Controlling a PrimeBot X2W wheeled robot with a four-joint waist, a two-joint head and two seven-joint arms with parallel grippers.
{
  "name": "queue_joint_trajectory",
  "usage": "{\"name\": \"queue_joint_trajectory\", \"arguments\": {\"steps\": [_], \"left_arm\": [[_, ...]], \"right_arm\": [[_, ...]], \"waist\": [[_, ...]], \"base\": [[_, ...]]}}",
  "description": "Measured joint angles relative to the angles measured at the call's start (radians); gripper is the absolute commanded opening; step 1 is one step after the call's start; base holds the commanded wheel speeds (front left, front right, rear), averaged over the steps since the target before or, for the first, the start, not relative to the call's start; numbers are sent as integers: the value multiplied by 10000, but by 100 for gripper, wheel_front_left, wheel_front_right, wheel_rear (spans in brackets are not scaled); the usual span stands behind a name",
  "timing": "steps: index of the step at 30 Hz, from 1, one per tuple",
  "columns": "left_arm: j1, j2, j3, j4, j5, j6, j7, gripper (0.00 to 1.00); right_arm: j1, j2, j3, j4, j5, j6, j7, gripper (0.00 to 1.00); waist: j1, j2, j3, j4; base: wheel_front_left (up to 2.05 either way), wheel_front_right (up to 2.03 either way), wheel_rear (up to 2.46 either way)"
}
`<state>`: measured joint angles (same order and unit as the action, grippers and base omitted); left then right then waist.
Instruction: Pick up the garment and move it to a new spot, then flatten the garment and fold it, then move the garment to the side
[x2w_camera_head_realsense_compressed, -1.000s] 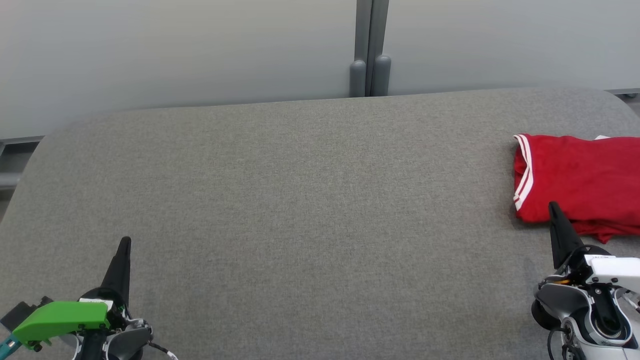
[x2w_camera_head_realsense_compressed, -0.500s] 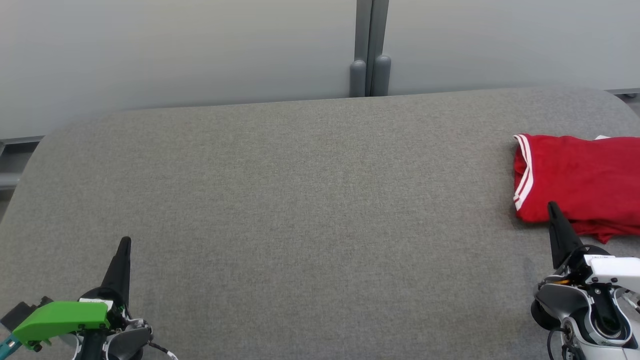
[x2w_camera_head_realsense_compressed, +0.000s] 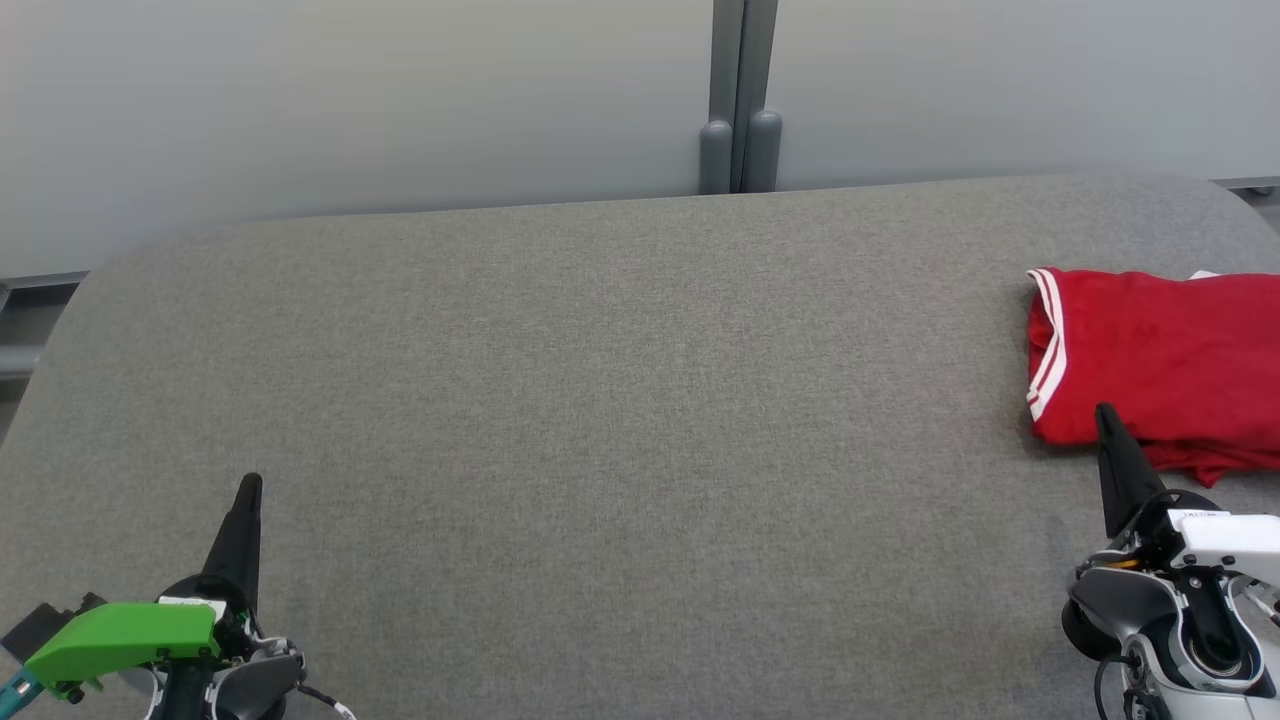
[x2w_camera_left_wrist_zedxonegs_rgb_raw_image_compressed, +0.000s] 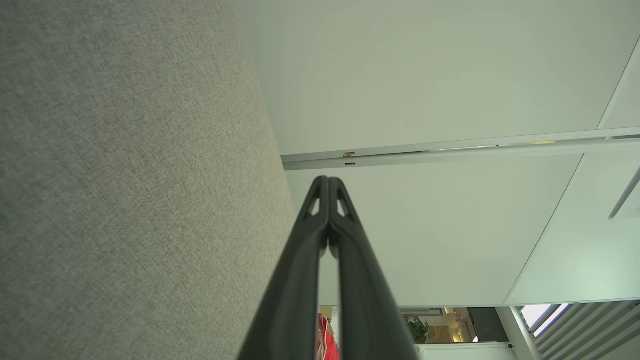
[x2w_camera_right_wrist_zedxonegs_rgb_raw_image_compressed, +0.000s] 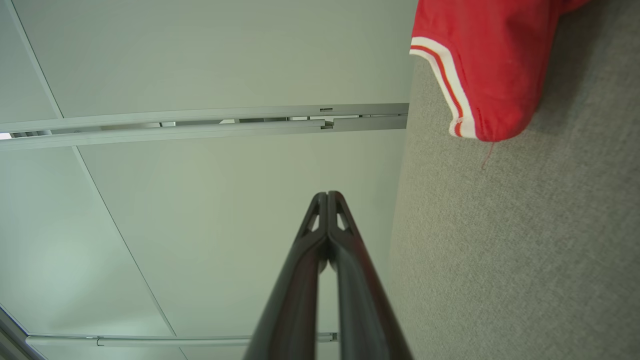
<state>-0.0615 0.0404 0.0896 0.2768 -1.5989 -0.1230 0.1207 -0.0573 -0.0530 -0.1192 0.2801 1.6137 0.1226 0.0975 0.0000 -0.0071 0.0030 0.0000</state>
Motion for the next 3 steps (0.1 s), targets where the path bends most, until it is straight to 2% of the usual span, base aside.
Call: {"name": "queue_joint_trajectory", "arguments": {"steps": [3], "left_arm": [[0,0,0,0,0,0,0,0]], "right_arm": [[0,2,0,0,0,0,0,0]], "waist": [[0,0,0,0]], "base": [[0,0,0]]}}
